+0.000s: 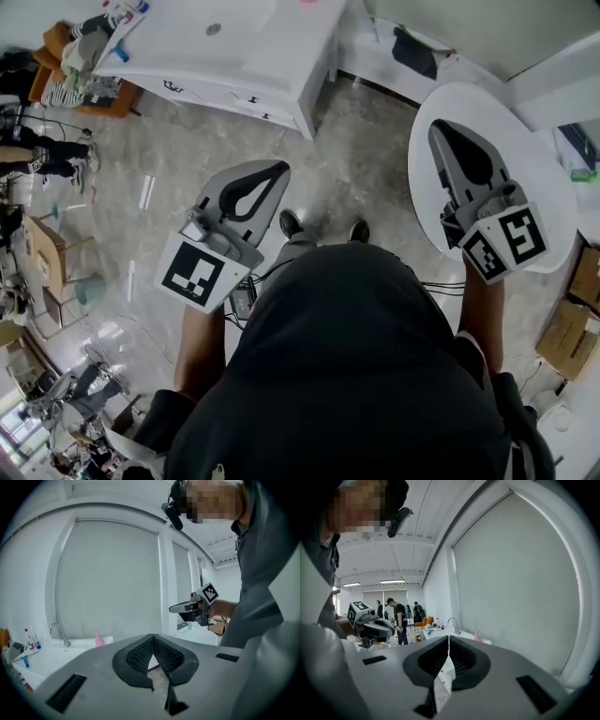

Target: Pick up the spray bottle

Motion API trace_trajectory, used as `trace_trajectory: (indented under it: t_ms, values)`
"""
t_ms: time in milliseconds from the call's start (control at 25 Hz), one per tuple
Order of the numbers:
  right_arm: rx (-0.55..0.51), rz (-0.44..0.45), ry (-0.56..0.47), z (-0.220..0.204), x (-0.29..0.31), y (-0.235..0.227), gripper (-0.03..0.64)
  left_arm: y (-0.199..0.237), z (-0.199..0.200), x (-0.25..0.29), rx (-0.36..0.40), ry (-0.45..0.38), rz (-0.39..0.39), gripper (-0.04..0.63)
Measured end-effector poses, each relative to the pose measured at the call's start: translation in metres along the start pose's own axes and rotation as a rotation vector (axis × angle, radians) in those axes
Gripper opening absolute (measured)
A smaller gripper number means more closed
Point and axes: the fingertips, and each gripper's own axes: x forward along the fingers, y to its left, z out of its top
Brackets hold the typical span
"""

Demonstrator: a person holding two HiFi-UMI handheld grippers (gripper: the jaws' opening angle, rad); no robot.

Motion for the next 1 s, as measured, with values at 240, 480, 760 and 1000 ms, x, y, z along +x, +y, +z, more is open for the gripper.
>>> trace_trajectory:
  t_ms: [240, 480, 760, 1000]
  values:
    - [-0.002, -0.036, -0.007, 0.011, 0.038, 0.039, 0.011, 0.047, -0.008, -0.029, 0.011, -0.013, -0.042, 0.005]
    - [0.001, -0.082, -0.023, 0.017, 0.072, 0.074, 0.011, 0.091, -0.020, -0.060, 0.034, -0.015, -0.079, 0.005]
    - [0.027, -0.110, -0.006, 0.013, 0.097, 0.098, 0.011, 0.124, -0.027, -0.080, 0.030, -0.012, -0.105, 0.005]
    - [0.038, -0.102, 0.017, 0.010, 0.110, 0.082, 0.011, 0.137, -0.035, -0.061, 0.017, 0.021, -0.108, 0.005]
